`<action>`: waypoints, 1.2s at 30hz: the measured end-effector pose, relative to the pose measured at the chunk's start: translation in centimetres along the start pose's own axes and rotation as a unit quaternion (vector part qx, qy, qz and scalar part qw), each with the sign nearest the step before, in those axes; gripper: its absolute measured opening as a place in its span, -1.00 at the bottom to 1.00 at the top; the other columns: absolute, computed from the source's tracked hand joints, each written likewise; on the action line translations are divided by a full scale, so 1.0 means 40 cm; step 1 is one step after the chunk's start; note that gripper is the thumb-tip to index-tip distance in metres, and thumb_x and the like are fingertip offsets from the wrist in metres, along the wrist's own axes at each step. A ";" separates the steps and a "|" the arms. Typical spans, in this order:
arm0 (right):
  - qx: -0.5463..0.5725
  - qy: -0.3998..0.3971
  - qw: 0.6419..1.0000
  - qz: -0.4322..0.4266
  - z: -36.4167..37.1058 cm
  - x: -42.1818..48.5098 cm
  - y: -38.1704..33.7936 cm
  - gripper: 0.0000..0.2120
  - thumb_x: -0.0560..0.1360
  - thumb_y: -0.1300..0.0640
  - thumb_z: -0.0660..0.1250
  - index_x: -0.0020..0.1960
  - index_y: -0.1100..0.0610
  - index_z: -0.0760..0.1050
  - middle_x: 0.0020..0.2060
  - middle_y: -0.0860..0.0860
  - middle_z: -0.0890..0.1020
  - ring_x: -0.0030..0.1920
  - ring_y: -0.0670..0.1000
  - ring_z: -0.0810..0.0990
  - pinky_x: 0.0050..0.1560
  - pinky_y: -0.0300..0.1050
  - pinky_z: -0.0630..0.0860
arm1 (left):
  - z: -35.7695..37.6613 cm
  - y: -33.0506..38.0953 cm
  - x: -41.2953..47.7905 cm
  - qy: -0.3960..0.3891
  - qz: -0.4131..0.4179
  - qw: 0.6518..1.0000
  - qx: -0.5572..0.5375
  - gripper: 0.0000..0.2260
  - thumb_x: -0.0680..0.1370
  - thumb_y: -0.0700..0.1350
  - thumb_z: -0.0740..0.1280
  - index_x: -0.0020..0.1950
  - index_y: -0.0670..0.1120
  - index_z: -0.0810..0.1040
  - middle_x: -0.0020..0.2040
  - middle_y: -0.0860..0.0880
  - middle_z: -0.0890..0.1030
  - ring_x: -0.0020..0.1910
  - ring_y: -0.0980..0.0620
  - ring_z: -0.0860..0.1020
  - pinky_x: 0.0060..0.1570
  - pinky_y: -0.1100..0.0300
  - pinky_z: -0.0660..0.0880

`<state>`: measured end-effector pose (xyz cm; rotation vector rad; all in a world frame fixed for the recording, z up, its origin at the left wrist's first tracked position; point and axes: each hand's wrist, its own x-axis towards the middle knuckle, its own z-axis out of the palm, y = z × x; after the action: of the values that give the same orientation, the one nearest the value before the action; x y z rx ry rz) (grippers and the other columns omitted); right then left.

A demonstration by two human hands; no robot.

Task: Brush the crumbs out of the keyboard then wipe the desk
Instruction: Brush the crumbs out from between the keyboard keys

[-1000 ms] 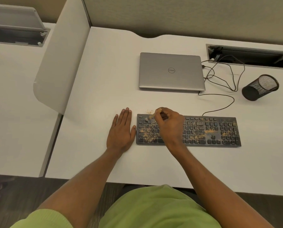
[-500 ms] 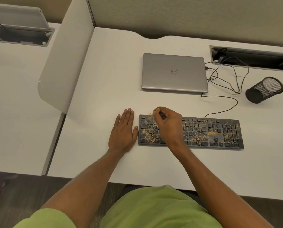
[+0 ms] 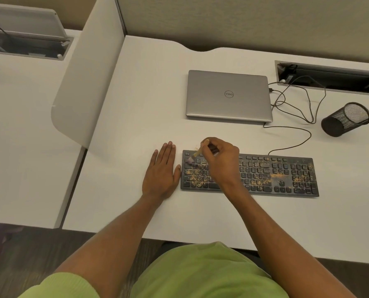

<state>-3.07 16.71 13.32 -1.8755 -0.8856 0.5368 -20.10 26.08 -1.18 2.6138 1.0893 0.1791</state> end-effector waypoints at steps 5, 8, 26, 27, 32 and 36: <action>-0.021 0.027 0.999 0.004 -0.009 0.015 0.017 -0.90 0.62 0.20 0.41 0.08 0.13 0.70 -0.19 -0.21 0.67 -0.12 -0.29 0.63 -0.09 -0.46 0.47 | -0.002 0.001 0.001 -0.005 -0.001 1.000 0.003 -0.38 0.74 0.12 -0.04 0.76 -0.12 0.01 0.76 -0.05 0.02 0.74 0.04 -0.06 0.71 -0.03 -0.03; -0.042 0.006 0.999 0.006 -0.012 0.008 0.030 -0.89 0.62 0.21 0.41 0.10 0.15 0.70 -0.18 -0.14 0.68 -0.12 -0.30 0.62 -0.10 -0.48 0.47 | -0.002 0.002 0.001 -0.005 -0.001 1.000 0.004 -0.38 0.74 0.12 -0.05 0.76 -0.12 0.02 0.76 -0.05 0.02 0.74 0.04 -0.06 0.71 -0.02 -0.04; -0.037 -0.010 0.999 -0.028 -0.034 -0.042 0.015 -0.91 0.65 0.19 0.37 0.03 0.14 0.65 -0.18 -0.12 0.67 -0.13 -0.17 0.61 -0.12 -0.36 0.50 | 0.005 -0.001 0.002 -0.003 -0.001 1.000 0.003 -0.38 0.74 0.11 -0.01 0.76 -0.11 0.00 0.76 -0.04 0.01 0.74 0.05 -0.07 0.71 -0.03 -0.04; -0.040 -0.007 0.999 -0.034 -0.034 -0.045 0.018 -0.92 0.64 0.19 0.38 0.05 0.14 0.66 -0.15 -0.09 0.69 -0.12 -0.16 0.62 -0.09 -0.34 0.50 | 0.005 -0.002 0.002 -0.003 0.000 1.000 0.001 -0.38 0.74 0.10 -0.01 0.76 -0.12 0.01 0.76 -0.05 0.02 0.74 0.04 -0.06 0.71 -0.04 -0.03; -0.070 -0.025 0.996 -0.055 -0.023 -0.063 0.026 -0.92 0.61 0.21 0.42 0.03 0.17 0.69 -0.20 -0.11 0.68 -0.13 -0.23 0.63 -0.12 -0.35 0.53 | 0.002 0.000 0.000 -0.001 0.001 1.000 -0.001 -0.38 0.74 0.10 -0.02 0.76 -0.13 0.03 0.76 -0.05 0.04 0.74 0.04 -0.04 0.71 -0.04 -0.02; -0.066 -0.019 0.996 -0.055 -0.025 -0.072 0.028 -0.91 0.63 0.20 0.39 0.01 0.18 0.67 -0.19 -0.01 0.69 -0.14 -0.06 0.61 -0.12 -0.16 0.55 | 0.001 -0.001 0.001 -0.003 0.000 1.000 0.003 -0.38 0.74 0.10 -0.02 0.76 -0.12 0.01 0.76 -0.05 0.03 0.74 0.04 -0.05 0.71 -0.04 -0.03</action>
<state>-3.83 13.61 12.73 -1.9267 -1.0653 0.4562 -20.09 26.12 -1.23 2.6171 1.0894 0.1688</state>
